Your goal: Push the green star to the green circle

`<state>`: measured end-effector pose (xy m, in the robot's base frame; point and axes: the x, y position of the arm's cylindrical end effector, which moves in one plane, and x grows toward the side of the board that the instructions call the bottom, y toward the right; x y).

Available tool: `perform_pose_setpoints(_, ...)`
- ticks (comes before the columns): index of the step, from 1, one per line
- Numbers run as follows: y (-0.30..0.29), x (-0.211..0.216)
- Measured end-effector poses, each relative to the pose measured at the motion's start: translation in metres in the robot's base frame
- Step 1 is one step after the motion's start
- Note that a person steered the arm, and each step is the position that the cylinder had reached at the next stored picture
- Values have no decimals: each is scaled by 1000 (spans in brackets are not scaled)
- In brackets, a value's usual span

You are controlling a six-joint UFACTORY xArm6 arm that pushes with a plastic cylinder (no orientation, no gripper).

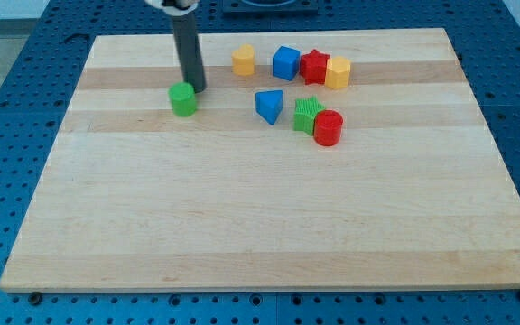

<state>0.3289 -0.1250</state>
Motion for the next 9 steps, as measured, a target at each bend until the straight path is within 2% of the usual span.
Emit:
perform_pose_setpoints(1, 12, 4)
perform_pose_setpoints(2, 60, -12)
perform_pose_setpoints(4, 183, -5)
perform_pose_setpoints(5, 220, 0)
perform_pose_setpoints(8, 159, 51)
perform_pose_setpoints(9, 178, 51)
